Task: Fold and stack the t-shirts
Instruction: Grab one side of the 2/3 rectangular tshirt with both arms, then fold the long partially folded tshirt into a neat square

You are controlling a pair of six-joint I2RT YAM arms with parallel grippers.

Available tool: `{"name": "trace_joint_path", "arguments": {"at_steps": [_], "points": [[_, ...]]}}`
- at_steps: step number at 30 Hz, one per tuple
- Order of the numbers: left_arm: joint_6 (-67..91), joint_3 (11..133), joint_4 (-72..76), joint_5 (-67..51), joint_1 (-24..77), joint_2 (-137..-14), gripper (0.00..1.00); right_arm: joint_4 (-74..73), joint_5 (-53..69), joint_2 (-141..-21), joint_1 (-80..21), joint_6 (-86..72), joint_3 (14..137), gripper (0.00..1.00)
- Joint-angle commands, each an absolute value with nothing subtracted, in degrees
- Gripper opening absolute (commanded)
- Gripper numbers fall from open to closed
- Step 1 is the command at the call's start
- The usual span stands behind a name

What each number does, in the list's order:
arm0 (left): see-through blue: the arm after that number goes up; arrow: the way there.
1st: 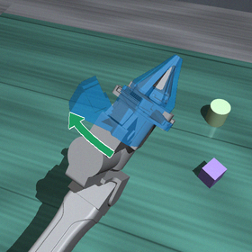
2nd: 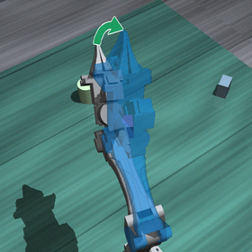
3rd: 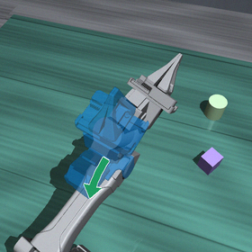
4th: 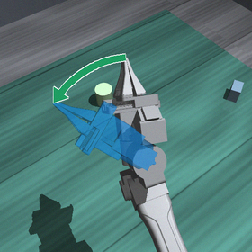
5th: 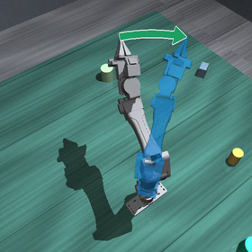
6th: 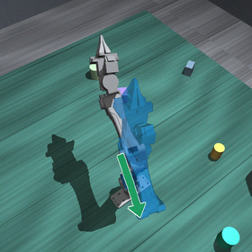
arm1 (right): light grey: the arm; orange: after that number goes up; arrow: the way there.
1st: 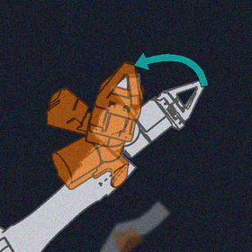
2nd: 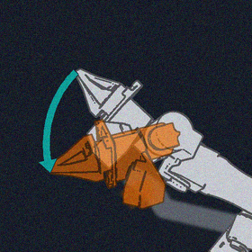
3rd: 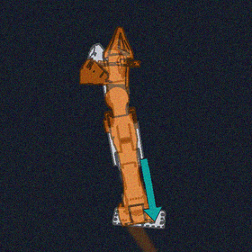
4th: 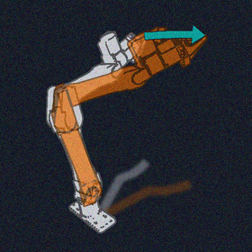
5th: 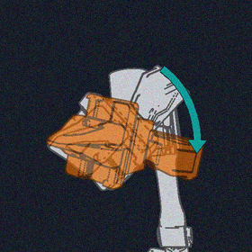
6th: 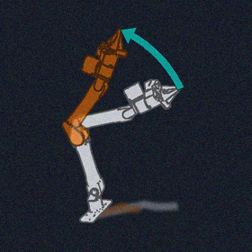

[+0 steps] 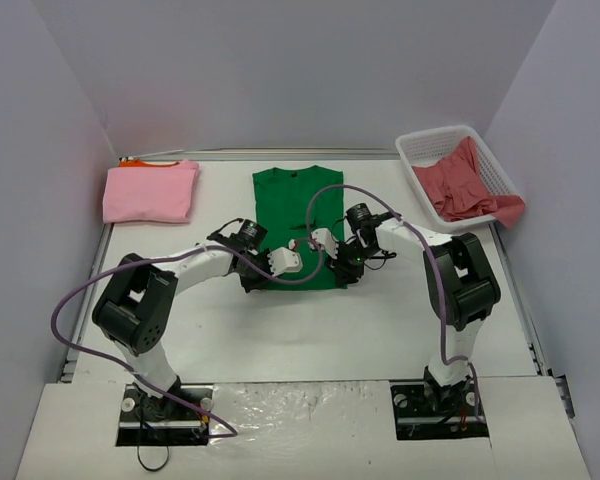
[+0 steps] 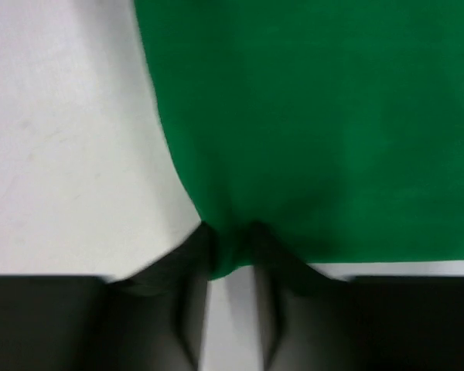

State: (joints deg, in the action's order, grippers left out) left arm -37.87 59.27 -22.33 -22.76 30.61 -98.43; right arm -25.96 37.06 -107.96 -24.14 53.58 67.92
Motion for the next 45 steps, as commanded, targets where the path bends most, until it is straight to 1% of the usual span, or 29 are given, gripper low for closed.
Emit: {"name": "trace_joint_path", "arguments": {"at_steps": [1, 3, 10, 14, 19, 23, 29, 33, 35, 45], "points": [[-35.8, 61.3, -24.8, -24.4, 30.0, -99.8, 0.02, -23.0, 30.4, -109.0, -25.8, 51.1, 62.2, 0.15], [-35.6, 62.1, -25.1, -25.1, 29.4, -99.8, 0.02, -21.4, 29.5, -108.8, -25.8, 50.4, 61.7, 0.00], [-36.1, 64.1, -28.0, -25.5, 28.6, -99.8, 0.02, -22.0, 29.7, -108.3, -25.8, 49.1, 61.7, 0.00], [-37.6, 67.8, -33.6, -27.2, 27.2, -98.7, 0.02, -26.6, 30.3, -105.9, -25.8, 49.4, 63.7, 0.00], [-46.0, 73.9, -51.8, -33.8, 27.2, -95.4, 0.02, -35.6, 32.5, -99.0, -27.0, 51.1, 65.1, 0.00], [-51.1, 74.8, -64.5, -38.8, 27.4, -90.1, 0.02, -41.7, 34.9, -92.3, -29.6, 51.4, 65.1, 0.00], [-57.0, 78.0, -78.2, -43.1, 29.1, -83.2, 0.02, -53.6, 40.7, -85.0, -30.0, 53.7, 69.0, 0.00], [-57.4, 81.1, -81.6, -44.7, 29.3, -80.2, 0.02, -59.2, 42.7, -82.8, -29.0, 55.5, 72.3, 0.00], [-57.0, 81.9, -81.9, -44.5, 29.5, -79.4, 0.02, -59.8, 42.7, -82.7, -28.9, 55.8, 74.0, 0.00], [-56.2, 80.0, -81.5, -43.5, 29.5, -78.8, 0.02, -60.8, 43.3, -85.7, -28.8, 56.4, 80.8, 0.00]]}}
